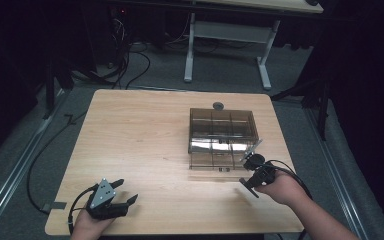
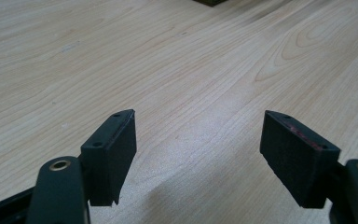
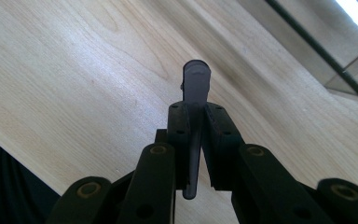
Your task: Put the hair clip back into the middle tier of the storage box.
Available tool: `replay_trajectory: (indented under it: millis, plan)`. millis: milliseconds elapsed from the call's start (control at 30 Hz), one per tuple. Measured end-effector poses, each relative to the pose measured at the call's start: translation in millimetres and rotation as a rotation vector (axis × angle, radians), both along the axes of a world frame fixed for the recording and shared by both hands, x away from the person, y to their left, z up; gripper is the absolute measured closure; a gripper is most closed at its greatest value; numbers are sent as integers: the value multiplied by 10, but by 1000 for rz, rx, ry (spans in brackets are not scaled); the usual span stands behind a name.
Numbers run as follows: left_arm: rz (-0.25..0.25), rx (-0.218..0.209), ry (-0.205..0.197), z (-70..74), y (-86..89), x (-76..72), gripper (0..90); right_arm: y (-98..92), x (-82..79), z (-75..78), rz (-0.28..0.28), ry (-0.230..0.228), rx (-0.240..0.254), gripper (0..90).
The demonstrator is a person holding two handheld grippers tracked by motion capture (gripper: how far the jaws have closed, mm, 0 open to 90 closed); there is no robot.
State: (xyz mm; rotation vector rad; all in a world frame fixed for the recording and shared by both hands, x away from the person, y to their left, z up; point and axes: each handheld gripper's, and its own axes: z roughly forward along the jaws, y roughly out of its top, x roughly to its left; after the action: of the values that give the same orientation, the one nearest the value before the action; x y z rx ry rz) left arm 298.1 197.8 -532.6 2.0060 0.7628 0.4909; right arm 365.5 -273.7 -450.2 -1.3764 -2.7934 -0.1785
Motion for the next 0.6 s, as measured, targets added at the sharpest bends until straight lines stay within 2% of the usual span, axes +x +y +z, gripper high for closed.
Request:
replay_trajectory:
  millis: [267, 333, 367, 433, 600]
  plan:
    - [-1, -2, 1, 0, 1, -1, 274, 51, 78, 160, -11, -10, 1, 818]
    - [-1, -2, 1, 0, 1, 0, 274, 65, 113, 197, 7, -23, 6, 818]
    - [-1, -2, 1, 0, 1, 0, 274, 82, 116, 213, -4, -19, 2, 819]
    - [-1, -2, 2, 0, 1, 1, 275, 99, 154, 236, 22, -27, 6, 818]
    - [-3, -3, 4, -1, 1, 3, 274, 153, 232, 282, 39, -29, 8, 818]
